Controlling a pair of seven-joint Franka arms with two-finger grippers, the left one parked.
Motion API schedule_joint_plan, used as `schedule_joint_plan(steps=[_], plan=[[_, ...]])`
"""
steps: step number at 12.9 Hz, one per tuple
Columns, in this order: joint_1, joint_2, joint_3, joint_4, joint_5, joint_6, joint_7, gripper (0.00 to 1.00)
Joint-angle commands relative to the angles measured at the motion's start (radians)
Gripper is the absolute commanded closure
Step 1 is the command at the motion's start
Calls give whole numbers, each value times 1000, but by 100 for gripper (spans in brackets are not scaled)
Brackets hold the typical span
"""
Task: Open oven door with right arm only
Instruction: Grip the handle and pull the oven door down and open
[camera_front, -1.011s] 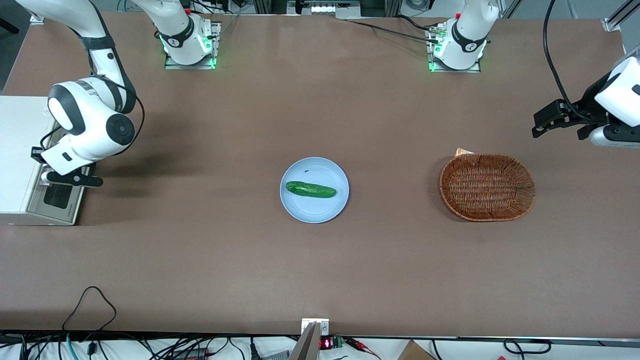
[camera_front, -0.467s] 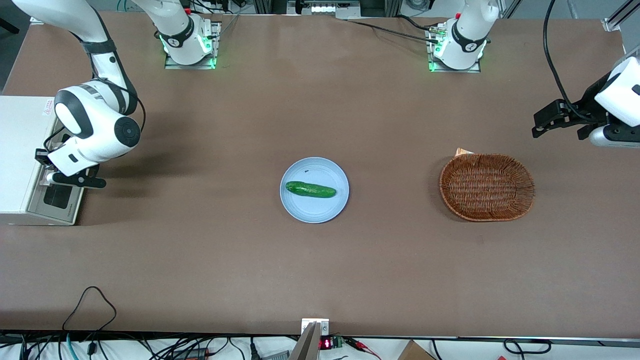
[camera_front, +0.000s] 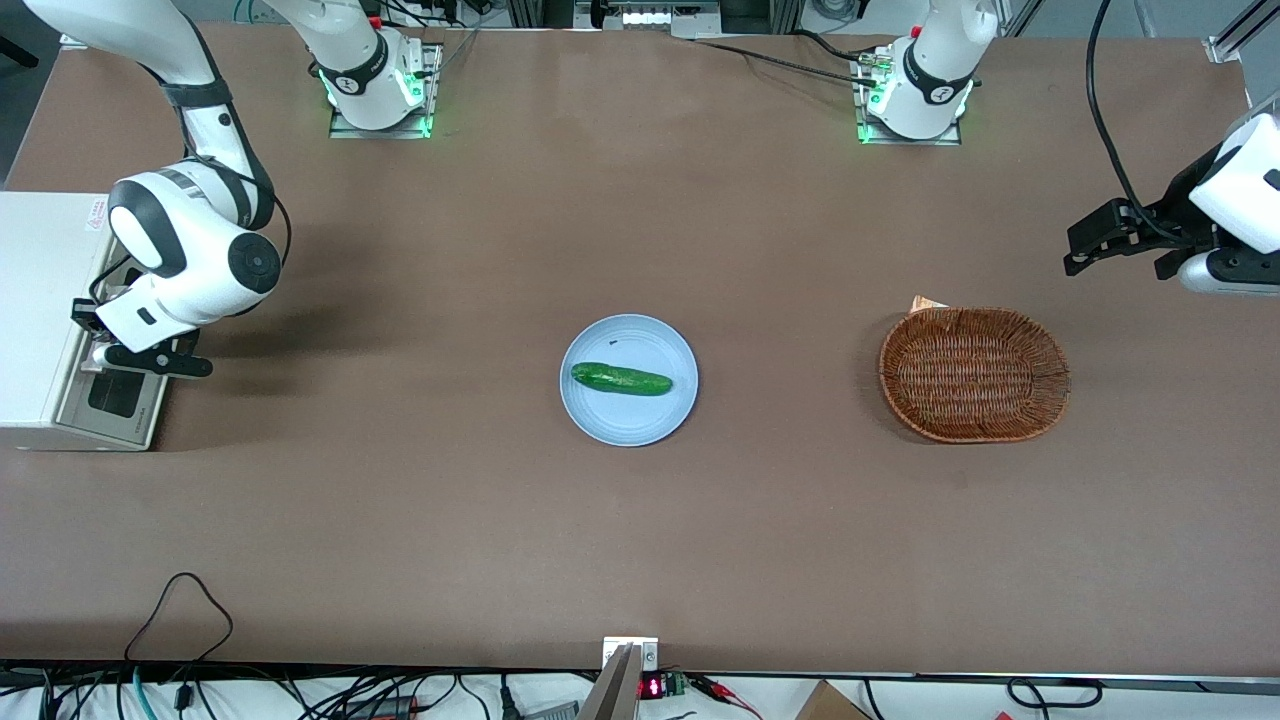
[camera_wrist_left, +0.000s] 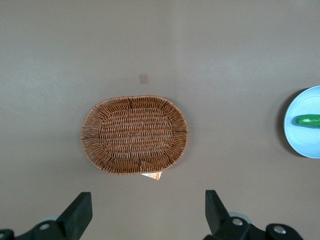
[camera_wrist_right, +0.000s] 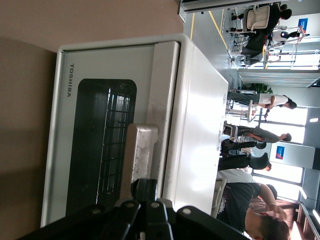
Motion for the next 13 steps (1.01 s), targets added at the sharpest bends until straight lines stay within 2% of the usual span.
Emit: schedule_joint_plan(steps=[1,4,7,13], plan=[[-12,7,7,-7,-12,51,27,98],[-6,11,14,-7,-5,56,37,98],[18,20,15,-3,68,76,37,98],[43,66,20,-3,102,110,41,98]])
